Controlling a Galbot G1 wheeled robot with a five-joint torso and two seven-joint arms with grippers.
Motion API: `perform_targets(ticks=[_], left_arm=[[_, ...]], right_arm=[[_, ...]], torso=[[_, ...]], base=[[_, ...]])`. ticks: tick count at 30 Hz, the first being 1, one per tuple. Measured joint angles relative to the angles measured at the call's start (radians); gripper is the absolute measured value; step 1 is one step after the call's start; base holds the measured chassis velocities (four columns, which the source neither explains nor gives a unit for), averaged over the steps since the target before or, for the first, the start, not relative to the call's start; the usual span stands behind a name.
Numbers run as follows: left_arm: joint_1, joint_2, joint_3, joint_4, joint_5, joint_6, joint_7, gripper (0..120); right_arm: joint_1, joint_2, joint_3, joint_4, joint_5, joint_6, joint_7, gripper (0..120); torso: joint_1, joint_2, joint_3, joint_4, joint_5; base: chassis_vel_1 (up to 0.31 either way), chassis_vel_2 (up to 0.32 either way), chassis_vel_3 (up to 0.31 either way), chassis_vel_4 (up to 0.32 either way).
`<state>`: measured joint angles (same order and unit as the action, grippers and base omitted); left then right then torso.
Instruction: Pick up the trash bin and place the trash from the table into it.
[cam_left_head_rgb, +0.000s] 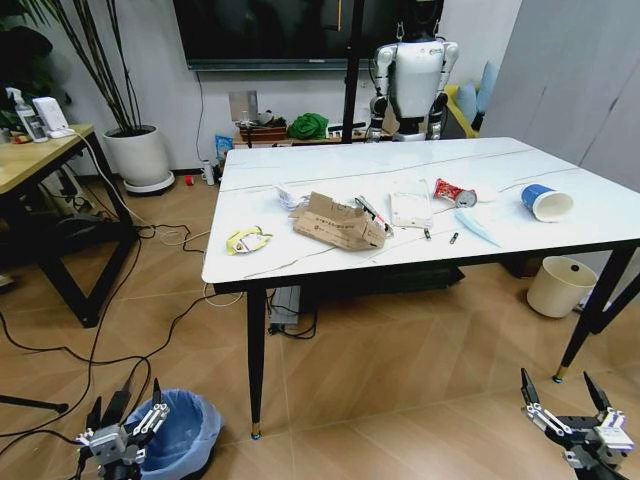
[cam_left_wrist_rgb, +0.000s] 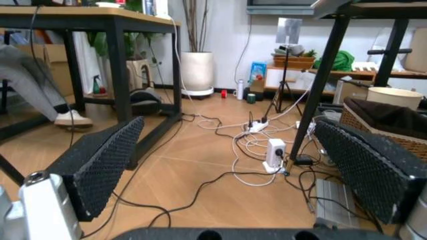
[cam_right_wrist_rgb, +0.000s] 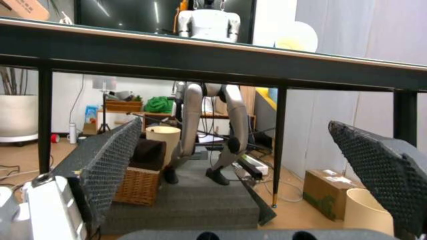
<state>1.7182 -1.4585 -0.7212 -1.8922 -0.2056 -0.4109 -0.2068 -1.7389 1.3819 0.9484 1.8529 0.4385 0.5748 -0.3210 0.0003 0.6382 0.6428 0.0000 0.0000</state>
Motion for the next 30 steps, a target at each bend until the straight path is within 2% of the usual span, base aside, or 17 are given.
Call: perform_targets(ticks=[18, 21, 26, 30], left_arm=[[-0.010, -0.002, -0.004, 0.026, 0.007, -0.015, -0.012, 100], [-0.014, 0.001, -0.005, 0.057, 0.032, -0.022, -0.036, 100], [-0.016, 0.013, -0.010, 0.097, 0.036, 0.013, -0.048, 100], [-0.042, 0.030, -0.029, 0.162, 0.011, 0.091, -0.045, 100]], right_arm=[[0.003, 0.002, -0.002, -0.005, -0.001, -0.002, -0.001, 100], [0.006, 0.029, -0.017, -0.009, -0.030, 0.004, -0.006, 100], [0.008, 0.068, -0.040, -0.018, -0.074, 0.020, -0.019, 100], [0.001, 0.105, -0.058, -0.028, -0.112, 0.040, -0.034, 100]], torso=[[0.000, -0.002, -0.002, 0.0000, 0.0000], [0.000, -0.004, -0.004, 0.0000, 0.0000], [0.000, -0.004, -0.005, 0.0000, 0.0000], [0.000, -0.004, -0.005, 0.0000, -0.0001]], base=[[0.000, 0.000, 0.000, 0.000], [0.000, 0.000, 0.000, 0.000], [0.000, 0.000, 0.000, 0.000], [0.000, 0.000, 0.000, 0.000]])
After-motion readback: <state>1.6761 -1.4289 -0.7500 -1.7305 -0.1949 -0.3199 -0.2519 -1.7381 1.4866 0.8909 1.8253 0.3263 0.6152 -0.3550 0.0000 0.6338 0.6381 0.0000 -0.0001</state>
